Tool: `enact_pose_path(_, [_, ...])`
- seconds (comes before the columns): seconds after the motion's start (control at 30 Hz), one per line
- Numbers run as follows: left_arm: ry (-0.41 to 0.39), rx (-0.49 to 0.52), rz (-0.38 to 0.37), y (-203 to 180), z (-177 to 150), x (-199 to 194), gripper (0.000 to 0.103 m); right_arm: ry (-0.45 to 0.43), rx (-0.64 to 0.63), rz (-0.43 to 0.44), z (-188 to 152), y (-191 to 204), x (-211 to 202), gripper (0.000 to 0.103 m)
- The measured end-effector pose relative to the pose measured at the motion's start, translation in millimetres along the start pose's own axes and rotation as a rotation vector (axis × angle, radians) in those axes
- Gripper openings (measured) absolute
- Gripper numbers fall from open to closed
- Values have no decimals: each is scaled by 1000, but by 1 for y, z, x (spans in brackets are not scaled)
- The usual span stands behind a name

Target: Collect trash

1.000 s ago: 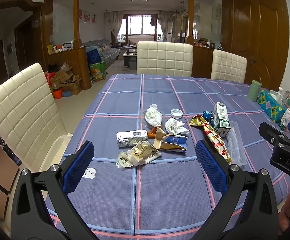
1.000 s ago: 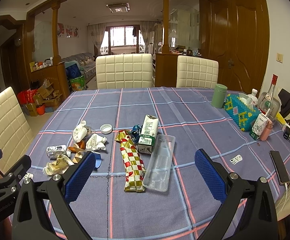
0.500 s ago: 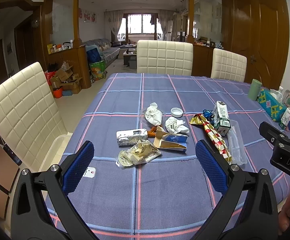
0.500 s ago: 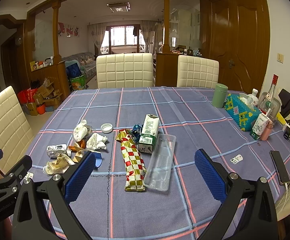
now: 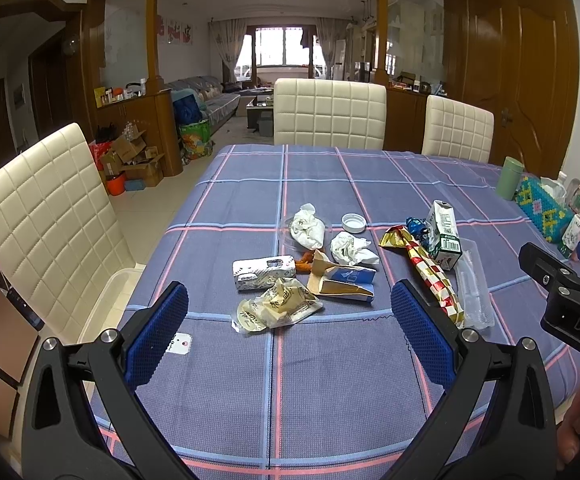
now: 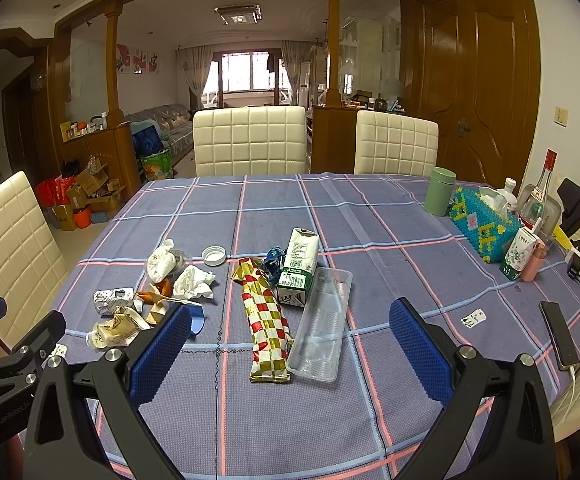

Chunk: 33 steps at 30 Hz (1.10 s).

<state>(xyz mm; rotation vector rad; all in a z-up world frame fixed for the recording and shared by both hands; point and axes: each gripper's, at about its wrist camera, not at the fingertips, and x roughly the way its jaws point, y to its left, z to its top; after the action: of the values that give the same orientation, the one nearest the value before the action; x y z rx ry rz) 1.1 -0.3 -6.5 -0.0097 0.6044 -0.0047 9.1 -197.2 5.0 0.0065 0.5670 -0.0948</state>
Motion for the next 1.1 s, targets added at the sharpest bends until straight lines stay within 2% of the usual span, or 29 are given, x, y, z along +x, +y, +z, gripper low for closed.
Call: enact_pose_path(1.1, [6, 3, 1, 0, -1, 1, 100, 8, -1, -1, -2, 3, 2, 97])
